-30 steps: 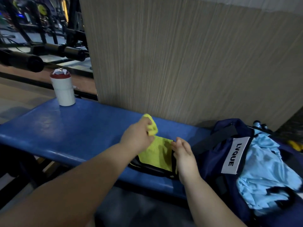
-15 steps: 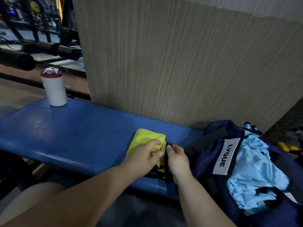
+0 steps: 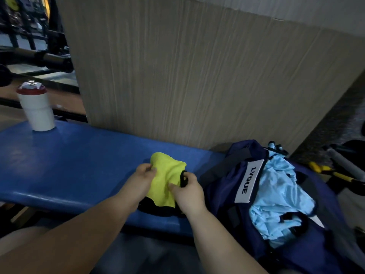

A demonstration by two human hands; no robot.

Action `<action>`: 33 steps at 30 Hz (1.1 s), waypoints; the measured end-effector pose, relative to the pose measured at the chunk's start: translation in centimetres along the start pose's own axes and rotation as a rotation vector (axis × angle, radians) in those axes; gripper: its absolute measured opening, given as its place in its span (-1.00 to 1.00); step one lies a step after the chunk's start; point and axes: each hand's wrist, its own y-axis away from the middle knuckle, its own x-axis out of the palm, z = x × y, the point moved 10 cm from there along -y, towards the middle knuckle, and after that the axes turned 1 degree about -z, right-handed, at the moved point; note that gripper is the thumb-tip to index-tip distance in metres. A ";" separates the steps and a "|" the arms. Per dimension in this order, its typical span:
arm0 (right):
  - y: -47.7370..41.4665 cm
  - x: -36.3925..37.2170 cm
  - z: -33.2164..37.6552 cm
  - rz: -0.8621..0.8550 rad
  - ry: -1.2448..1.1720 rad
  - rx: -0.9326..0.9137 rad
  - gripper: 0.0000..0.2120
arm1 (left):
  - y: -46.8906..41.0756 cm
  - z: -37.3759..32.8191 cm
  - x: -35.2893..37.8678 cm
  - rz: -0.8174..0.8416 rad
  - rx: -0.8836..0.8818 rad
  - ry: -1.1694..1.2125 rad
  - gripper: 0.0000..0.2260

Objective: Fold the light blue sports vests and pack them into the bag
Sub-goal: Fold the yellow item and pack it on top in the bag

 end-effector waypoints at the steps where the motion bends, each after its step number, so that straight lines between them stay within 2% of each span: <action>1: 0.2 -0.6 0.2 -0.018 -0.058 -0.016 -0.50 | 0.1 -0.3 0.2 -0.024 -0.016 0.070 -0.82; 3: 1.0 -2.7 1.4 -0.080 -0.151 -0.094 -0.53 | 0.7 -1.4 1.0 -0.046 0.005 0.131 -0.80; 7: 3.4 -9.0 5.0 -0.251 -0.188 -0.330 -0.50 | 2.1 -5.2 4.3 -0.013 0.125 0.291 -0.77; 12: 6.8 -19.2 7.3 -0.507 -0.148 -0.506 -0.51 | 4.7 -10.9 11.1 0.122 0.221 0.466 -0.72; 15: 8.2 -24.8 6.4 -0.646 -0.145 -0.521 -0.52 | 6.2 -13.2 16.1 0.266 0.237 0.522 -0.70; 18: 7.8 -28.7 3.9 -0.702 -0.032 -0.389 -0.52 | 6.6 -13.4 20.7 0.370 0.231 0.433 -0.70; 21: 5.5 -29.9 0.1 -0.601 0.272 -0.126 -0.56 | 6.7 -11.9 24.3 0.435 0.217 0.164 -0.60; 23: 4.7 -29.4 -1.9 -0.512 0.459 0.002 -0.54 | 6.4 -11.6 25.2 0.397 0.277 -0.103 -0.54; 25: 4.7 -29.4 -1.5 -0.526 0.610 -0.031 -0.48 | 6.1 -12.1 25.0 0.308 0.348 -0.258 -0.53; 27: 4.6 -28.8 0.5 -0.511 0.710 -0.167 -0.49 | 5.8 -12.2 24.5 0.270 0.337 -0.235 -0.56; 28: 4.1 -28.0 0.9 -0.440 0.733 -0.198 -0.52 | 5.7 -11.8 24.4 0.269 0.306 -0.195 -0.59; 29: 3.4 -26.9 0.6 -0.343 0.753 -0.185 -0.53 | 5.6 -11.4 24.3 0.268 0.275 -0.157 -0.64; 31: 2.2 -24.7 -1.4 -0.150 0.793 -0.082 -0.42 | 5.5 -10.6 23.8 0.255 0.234 -0.128 -0.75; 33: 1.7 -23.7 -3.2 -0.089 0.773 -0.022 -0.35 | 5.2 -9.7 23.4 0.238 0.213 -0.164 -0.73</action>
